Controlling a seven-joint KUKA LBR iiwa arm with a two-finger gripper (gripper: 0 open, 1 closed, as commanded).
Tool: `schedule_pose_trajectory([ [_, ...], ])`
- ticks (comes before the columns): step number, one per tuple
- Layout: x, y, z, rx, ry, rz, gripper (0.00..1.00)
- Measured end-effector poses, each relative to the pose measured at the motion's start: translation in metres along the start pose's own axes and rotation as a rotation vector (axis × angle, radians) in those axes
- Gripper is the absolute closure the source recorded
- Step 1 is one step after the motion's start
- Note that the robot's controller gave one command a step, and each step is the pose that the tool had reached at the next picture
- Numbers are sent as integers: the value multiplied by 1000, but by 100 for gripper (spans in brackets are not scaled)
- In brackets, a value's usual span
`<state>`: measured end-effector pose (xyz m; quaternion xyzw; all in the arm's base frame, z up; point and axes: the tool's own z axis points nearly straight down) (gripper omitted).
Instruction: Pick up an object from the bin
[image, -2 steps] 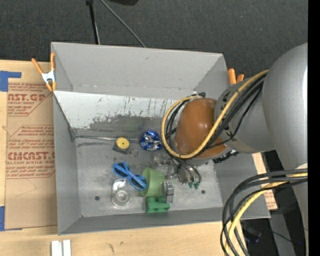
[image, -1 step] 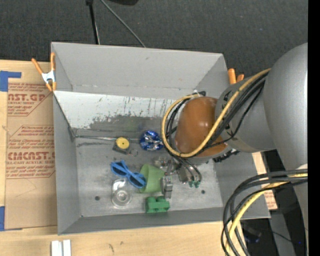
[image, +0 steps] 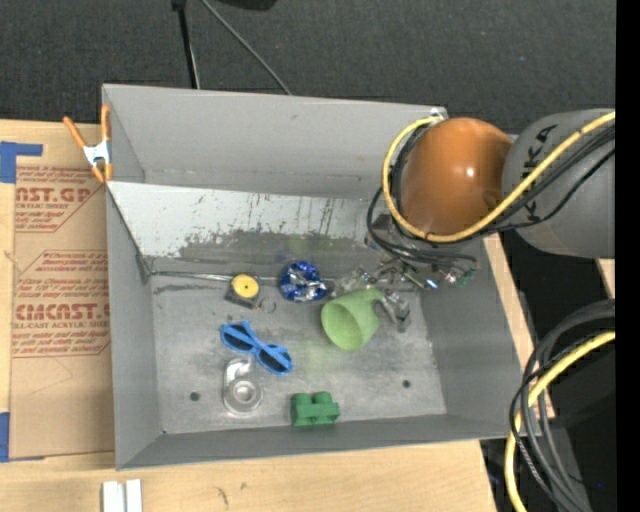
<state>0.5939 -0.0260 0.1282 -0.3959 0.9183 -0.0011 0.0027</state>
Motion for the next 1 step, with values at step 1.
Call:
schedule_pose_trajectory([
  [1, 1, 4, -155, 4, -4, 31, 100],
])
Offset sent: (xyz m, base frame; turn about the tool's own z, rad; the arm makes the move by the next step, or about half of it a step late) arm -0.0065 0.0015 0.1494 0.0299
